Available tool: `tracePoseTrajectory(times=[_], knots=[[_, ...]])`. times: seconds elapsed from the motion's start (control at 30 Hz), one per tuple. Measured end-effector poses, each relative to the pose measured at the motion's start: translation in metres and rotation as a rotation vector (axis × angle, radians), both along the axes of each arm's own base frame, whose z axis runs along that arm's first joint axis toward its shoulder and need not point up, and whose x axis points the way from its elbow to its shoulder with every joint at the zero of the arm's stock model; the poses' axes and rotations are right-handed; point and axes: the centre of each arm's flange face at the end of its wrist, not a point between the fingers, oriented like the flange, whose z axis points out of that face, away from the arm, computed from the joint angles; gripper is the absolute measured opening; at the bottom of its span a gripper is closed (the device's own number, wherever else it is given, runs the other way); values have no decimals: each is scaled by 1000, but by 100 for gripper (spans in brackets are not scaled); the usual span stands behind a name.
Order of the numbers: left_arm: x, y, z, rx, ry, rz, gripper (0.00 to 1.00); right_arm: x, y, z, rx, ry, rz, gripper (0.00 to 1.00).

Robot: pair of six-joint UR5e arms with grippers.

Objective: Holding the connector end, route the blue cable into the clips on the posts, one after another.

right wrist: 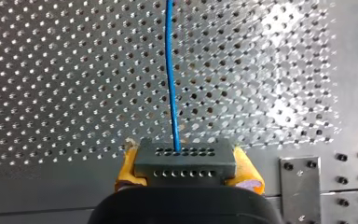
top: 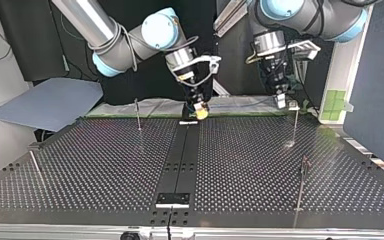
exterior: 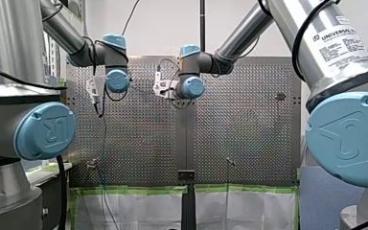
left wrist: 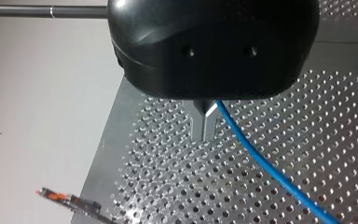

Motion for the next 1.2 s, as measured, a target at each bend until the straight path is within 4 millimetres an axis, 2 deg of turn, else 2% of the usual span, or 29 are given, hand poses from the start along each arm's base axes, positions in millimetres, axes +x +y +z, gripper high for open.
tracePoseTrajectory(times=[0.4, 0.47, 0.7, 0.83, 1.03, 1.2], knots=[[36, 24, -3, 20, 20, 2, 1, 21, 7, 48, -32, -14, 27, 0], [39, 26, 3, 19, 16, 5, 1, 25, 8, 56, -36, -19, 31, 0], [43, 30, 45, -11, -37, 0, 1, 36, 9, 84, -61, -56, 39, 0], [51, 29, 54, -12, -32, -10, 1, 39, 3, 101, -76, -87, 34, 0], [49, 34, 73, -34, -73, -7, 1, 41, -8, 124, -101, -130, 23, 0], [56, 37, 74, -61, -82, -15, 1, 43, -17, 128, -107, -140, 17, 0]])
